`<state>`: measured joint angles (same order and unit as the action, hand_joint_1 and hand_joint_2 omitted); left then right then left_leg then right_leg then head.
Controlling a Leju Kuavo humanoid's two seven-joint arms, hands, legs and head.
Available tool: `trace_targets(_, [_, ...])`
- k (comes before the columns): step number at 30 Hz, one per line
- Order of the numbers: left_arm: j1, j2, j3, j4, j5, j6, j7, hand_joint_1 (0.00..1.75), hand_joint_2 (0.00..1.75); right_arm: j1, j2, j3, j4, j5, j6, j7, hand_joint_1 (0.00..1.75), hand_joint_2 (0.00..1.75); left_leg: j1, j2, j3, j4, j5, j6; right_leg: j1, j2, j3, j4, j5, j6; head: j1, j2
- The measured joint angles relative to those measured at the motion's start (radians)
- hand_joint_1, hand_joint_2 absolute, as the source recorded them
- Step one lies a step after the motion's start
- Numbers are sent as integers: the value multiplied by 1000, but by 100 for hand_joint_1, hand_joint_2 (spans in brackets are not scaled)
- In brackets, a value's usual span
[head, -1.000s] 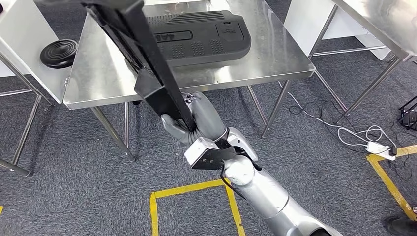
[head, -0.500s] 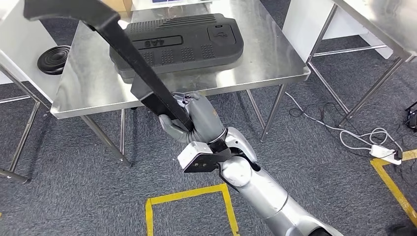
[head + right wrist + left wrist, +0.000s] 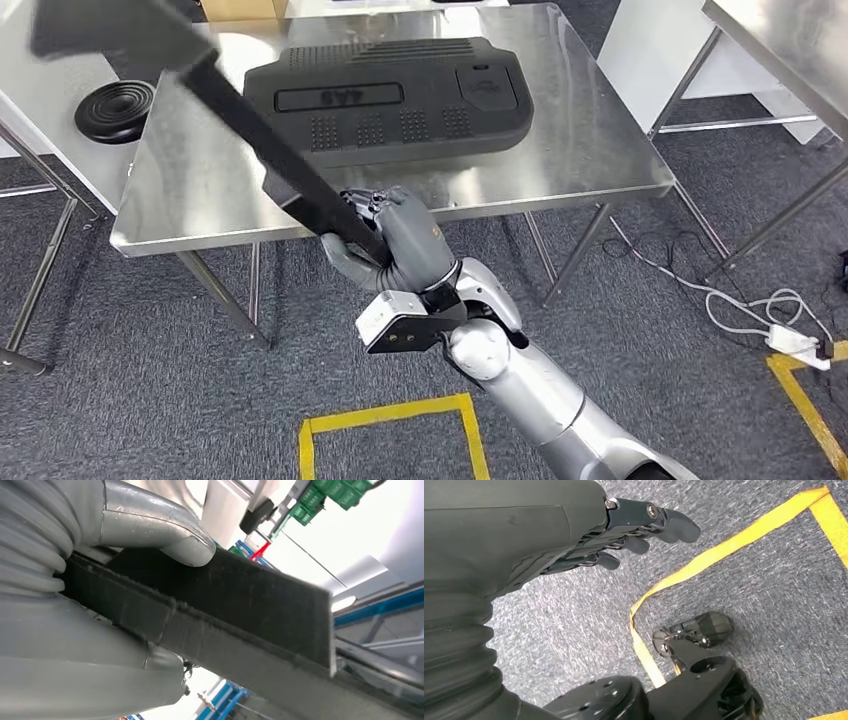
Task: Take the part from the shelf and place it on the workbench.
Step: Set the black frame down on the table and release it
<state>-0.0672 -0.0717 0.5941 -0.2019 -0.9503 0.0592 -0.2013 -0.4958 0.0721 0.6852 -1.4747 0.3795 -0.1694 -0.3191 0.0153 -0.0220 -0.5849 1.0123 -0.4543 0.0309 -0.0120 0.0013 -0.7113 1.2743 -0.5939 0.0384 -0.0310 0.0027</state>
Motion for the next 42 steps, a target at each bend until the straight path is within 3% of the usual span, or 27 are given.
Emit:
trace_targets(1, [2,0,0,0,0,0,0,0,175,2,-2,0,1,0,0,0,175,175,0,-2,16,0,-12,-1,0,0,-5,-38,21,7,0,0])
trace_targets(3, [5,-1,0,0,-1,-1,0,0,175,4,-6,1,3,0,0,1,175,175,-2,-6,49,1,-38,-6,0,-2,9,-170,124,29,1,0])
trace_targets(4, [5,-1,0,1,-1,-2,0,0,175,4,-7,2,4,0,0,1,175,175,-3,-7,63,-1,-51,-11,2,-4,21,-224,172,30,2,0])
trace_targets(5, [4,-2,0,1,-1,-3,0,0,175,3,-8,3,4,1,-1,1,175,175,-5,-8,75,-4,-63,-16,5,-4,32,-260,205,23,1,0])
trace_targets(6, [3,-2,0,1,-1,-3,0,0,175,2,-7,4,5,2,-1,1,175,175,-6,-7,86,-5,-69,-22,8,-3,41,-274,216,10,2,0])
trace_targets(8, [-2,-2,0,0,-1,-4,0,0,175,-3,-3,5,4,7,-2,1,175,175,-5,-2,103,1,-75,-34,7,2,70,-279,206,-20,2,0])
trace_targets(10, [-6,-2,0,0,-1,-6,-1,0,175,-8,1,6,4,11,-2,1,175,175,-3,6,83,64,-81,-41,0,4,101,-282,196,-42,0,0])
trace_targets(13, [-7,-3,1,0,0,-6,-3,0,175,-11,4,7,4,18,-1,1,175,175,-1,13,-36,233,-135,-52,-1,4,135,-283,176,-53,-2,0])
trace_targets(15, [-4,-3,2,0,0,-7,-3,0,175,-10,5,8,4,21,-1,2,175,175,2,14,-98,263,-169,-57,-2,8,157,-282,157,-51,-2,0])
trace_targets(16, [-3,-2,3,0,0,-7,-4,0,175,-10,5,8,4,23,-1,2,175,175,4,15,-109,235,-155,-59,-3,10,170,-282,147,-48,-2,0])
trace_targets(17, [-2,-2,4,0,0,-7,-4,0,175,-10,5,8,5,26,-1,2,175,175,7,17,-107,184,-112,-60,-4,12,184,-282,136,-44,-2,0])
trace_targets(19, [0,-1,8,2,1,-8,-4,0,175,-10,4,9,7,34,-1,4,175,175,10,23,-96,70,5,-58,-2,13,208,-278,114,-33,-2,0])
trace_targets(20, [0,-1,11,2,1,-9,-5,0,175,-10,4,10,8,41,-2,7,175,175,9,26,-90,38,46,-53,1,14,212,-274,102,-27,-2,0])
trace_targets(21, [0,-2,13,3,1,-10,-5,0,175,-11,3,12,9,53,-4,10,175,175,7,28,-87,25,65,-46,3,14,213,-273,92,-20,-2,0])
trace_targets(23, [-3,-2,16,3,0,-11,-6,0,175,-15,4,16,10,97,-13,25,175,175,4,28,-82,29,67,-32,3,11,212,-275,80,-9,-1,0])
trace_targets(25, [-5,-3,17,2,-1,-13,-6,0,175,-28,1,22,10,163,-23,50,175,175,4,25,-82,27,69,-26,1,9,217,-279,80,-4,0,0])
trace_targets(35, [-9,-4,23,2,-20,-25,-3,0,175,-185,-41,81,50,602,18,238,175,175,-2,12,-91,27,66,-18,-3,4,225,-306,79,-4,2,0])
trace_targets(42, [-8,-5,27,2,-22,-29,-3,0,175,-235,-61,114,97,664,47,264,175,175,0,13,-89,26,71,-13,0,3,225,-306,84,5,2,0])
